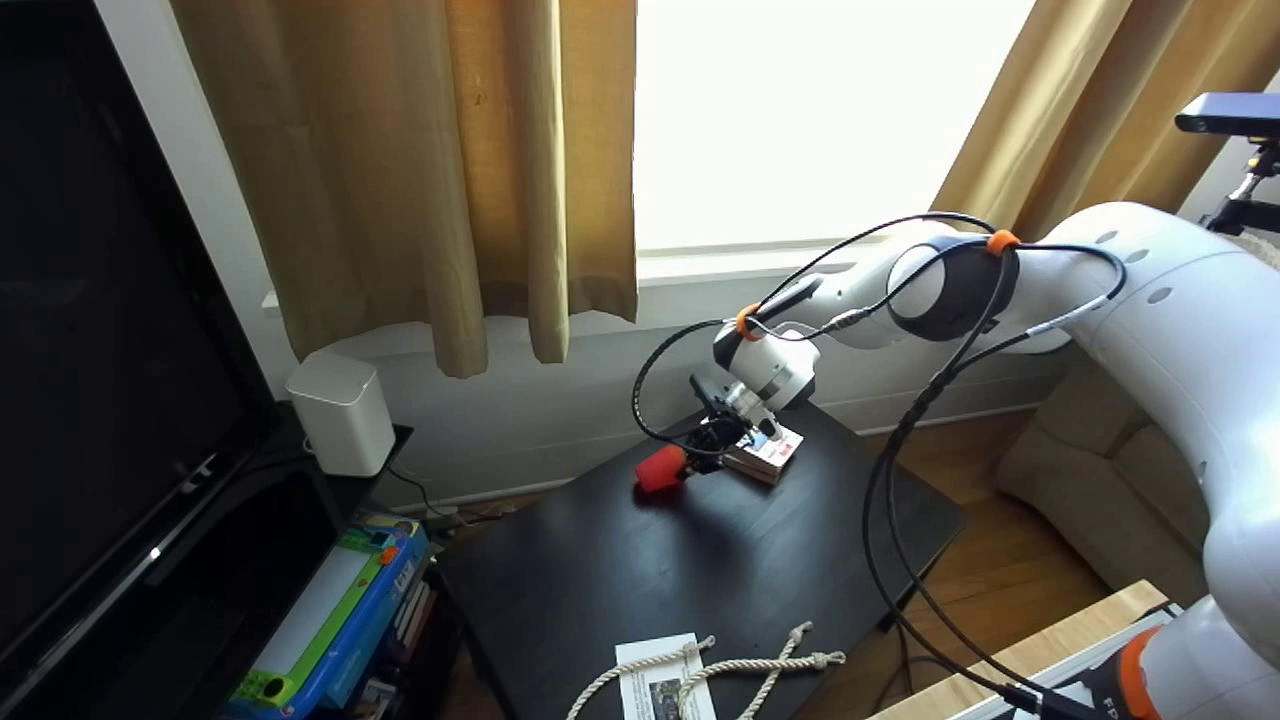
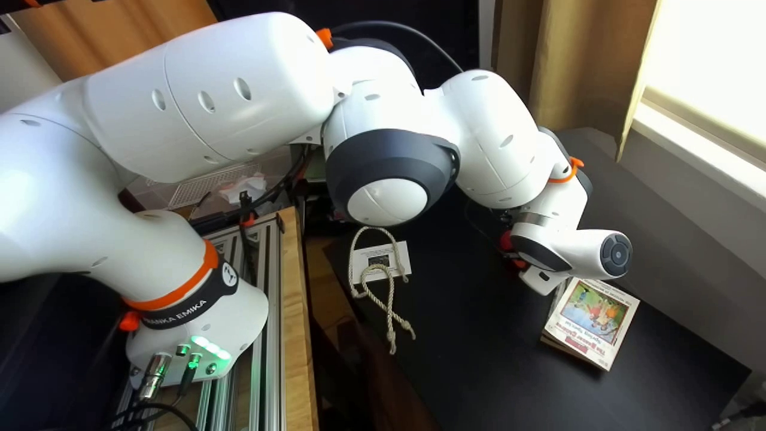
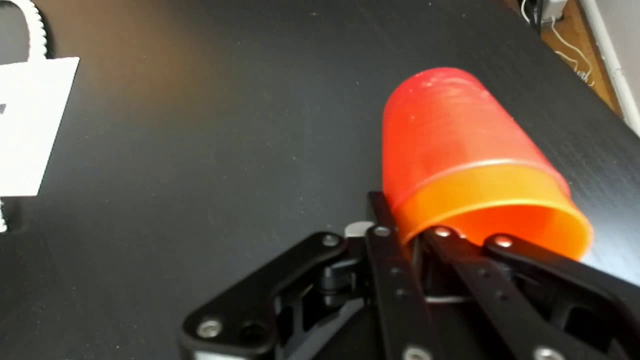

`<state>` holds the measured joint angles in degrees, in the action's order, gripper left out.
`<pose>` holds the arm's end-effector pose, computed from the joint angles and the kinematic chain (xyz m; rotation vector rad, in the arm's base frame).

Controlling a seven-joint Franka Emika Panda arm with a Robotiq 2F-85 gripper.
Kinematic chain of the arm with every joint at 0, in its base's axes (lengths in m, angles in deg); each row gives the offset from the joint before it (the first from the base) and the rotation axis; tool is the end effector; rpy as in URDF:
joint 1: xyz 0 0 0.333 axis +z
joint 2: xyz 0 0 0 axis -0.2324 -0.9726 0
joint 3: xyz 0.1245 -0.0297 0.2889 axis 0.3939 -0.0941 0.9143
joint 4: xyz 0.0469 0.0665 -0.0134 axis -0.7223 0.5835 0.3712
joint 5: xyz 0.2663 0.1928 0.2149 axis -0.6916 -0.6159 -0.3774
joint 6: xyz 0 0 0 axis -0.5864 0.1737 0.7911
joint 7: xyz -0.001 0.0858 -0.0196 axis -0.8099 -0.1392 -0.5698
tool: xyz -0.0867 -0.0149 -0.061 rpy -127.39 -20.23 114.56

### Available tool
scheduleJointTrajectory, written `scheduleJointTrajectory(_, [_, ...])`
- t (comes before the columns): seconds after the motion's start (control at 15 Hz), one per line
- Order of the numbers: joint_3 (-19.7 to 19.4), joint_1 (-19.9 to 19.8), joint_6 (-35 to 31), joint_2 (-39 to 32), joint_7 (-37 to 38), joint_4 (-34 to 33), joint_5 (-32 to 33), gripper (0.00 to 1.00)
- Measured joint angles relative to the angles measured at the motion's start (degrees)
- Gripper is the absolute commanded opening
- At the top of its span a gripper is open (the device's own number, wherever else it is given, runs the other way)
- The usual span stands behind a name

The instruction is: Pick up the pink cup and put it on the orange cup, pick up both stacked cups and place them the right way up on the table

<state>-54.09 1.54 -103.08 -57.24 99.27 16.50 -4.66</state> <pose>0.6303 -0.0001 -0.1211 -1.6814 2.0120 0.8295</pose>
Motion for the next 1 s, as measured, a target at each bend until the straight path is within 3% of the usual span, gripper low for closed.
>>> scheduleJointTrajectory(0.33, [-1.86, 5.71, -1.42, 5.48, 3.36, 5.49, 2.45, 0.02])
scheduleJointTrajectory(0.67, [-9.43, 15.65, -5.91, 11.22, 9.01, 11.61, 6.53, 0.02])
scheduleJointTrajectory(1.0, [-15.87, 23.43, -13.5, 14.17, 15.15, 17.33, 14.66, 0.02])
